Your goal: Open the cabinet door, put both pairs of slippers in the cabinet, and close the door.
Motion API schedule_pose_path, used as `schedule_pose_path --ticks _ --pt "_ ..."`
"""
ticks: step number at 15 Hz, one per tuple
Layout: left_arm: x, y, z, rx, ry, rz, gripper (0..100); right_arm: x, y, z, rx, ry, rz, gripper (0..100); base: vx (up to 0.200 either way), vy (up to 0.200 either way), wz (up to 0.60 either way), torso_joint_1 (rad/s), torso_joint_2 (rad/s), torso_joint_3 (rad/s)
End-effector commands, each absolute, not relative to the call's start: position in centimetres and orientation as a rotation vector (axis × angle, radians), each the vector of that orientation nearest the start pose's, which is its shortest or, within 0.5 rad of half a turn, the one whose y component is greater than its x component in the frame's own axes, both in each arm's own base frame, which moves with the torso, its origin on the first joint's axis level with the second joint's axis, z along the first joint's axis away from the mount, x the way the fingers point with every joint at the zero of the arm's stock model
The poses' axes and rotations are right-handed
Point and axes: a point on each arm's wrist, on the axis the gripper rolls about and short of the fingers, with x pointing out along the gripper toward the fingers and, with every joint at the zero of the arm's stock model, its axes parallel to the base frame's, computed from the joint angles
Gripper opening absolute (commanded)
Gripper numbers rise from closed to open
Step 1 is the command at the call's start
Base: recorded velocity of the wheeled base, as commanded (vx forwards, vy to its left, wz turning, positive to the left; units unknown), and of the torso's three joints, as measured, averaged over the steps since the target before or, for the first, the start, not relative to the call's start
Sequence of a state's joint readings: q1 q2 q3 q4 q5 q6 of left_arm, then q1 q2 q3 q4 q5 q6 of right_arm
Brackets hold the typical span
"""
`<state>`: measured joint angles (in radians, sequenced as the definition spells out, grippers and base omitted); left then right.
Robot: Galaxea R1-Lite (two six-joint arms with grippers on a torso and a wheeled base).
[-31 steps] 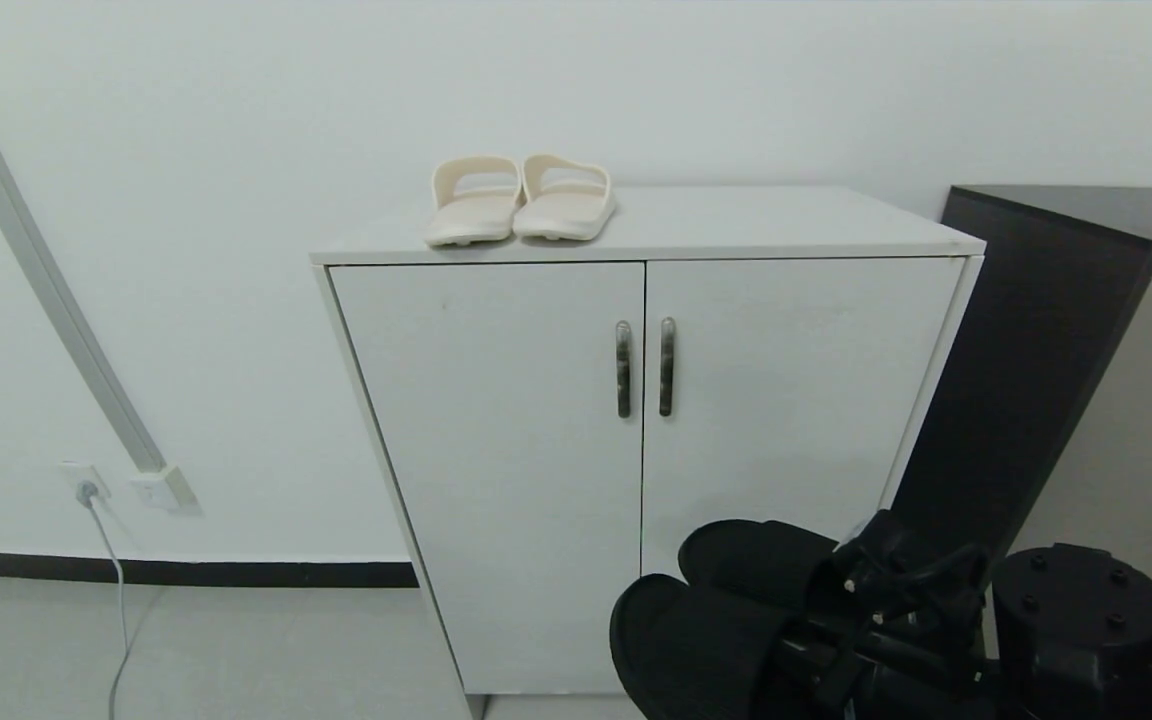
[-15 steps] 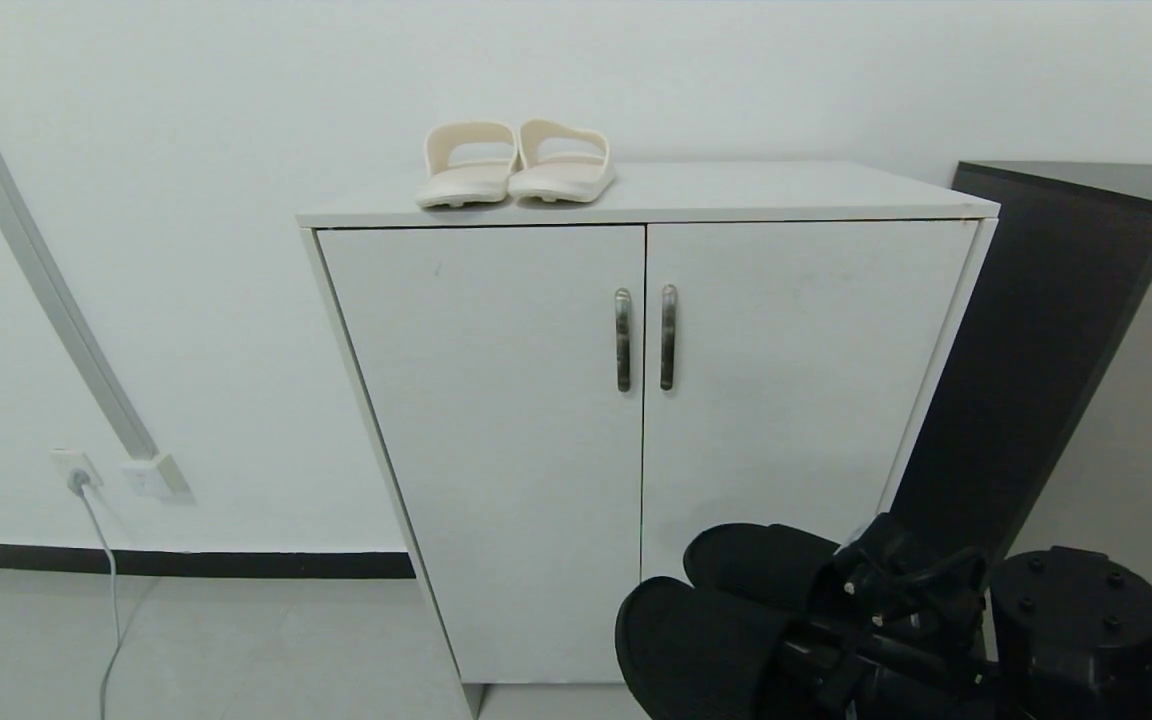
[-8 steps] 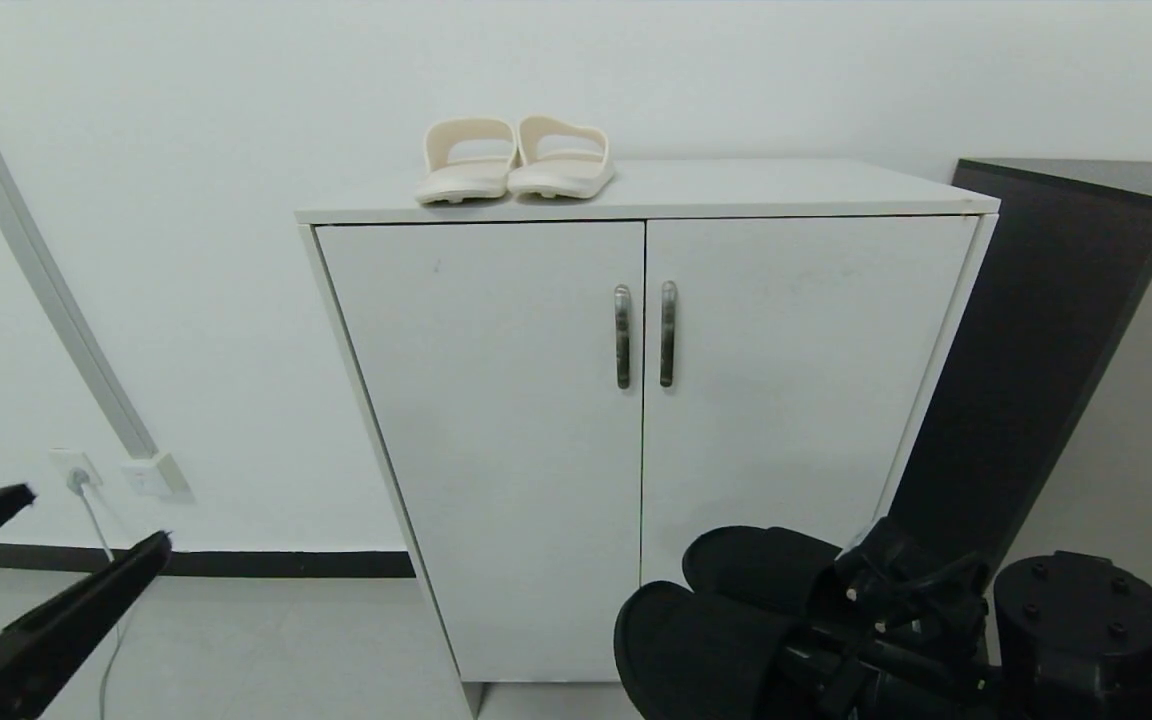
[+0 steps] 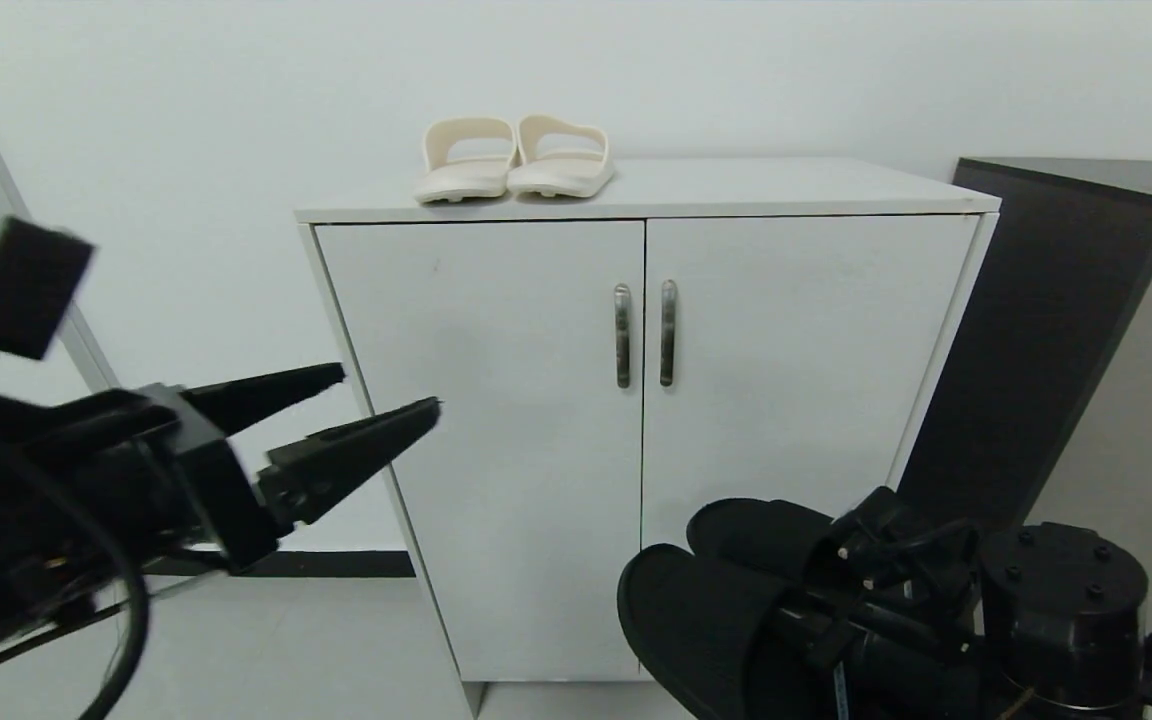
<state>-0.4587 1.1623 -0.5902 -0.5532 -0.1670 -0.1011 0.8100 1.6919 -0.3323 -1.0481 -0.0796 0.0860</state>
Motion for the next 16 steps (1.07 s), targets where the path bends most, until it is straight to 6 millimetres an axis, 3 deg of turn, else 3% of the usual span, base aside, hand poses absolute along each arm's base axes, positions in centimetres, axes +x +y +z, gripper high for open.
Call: schedule_pose_path --ticks 1,5,8,16 --pt "18.2 -11.9 24.0 -0.140 0.128 -0.723 100 17.1 17.6 10.9 -0.059 0.326 0.708 0 0.000 0.000 0.00 0.000 0.00 0.000" --pt "21.1 -16.0 24.5 -0.201 0.160 -0.865 100 16.7 17.5 10.8 -0.063 0.332 0.715 0 0.000 0.000 0.00 0.000 0.00 0.000" --pt "24.8 -18.7 25.4 -0.257 0.162 -0.914 100 16.7 17.5 10.7 -0.067 0.338 0.718 0 0.000 0.000 0.00 0.000 0.00 0.000" --pt "29.7 -22.1 24.6 -0.314 0.199 -0.987 100 16.6 17.5 10.8 -0.066 0.335 0.722 0 0.000 0.000 0.00 0.000 0.00 0.000"
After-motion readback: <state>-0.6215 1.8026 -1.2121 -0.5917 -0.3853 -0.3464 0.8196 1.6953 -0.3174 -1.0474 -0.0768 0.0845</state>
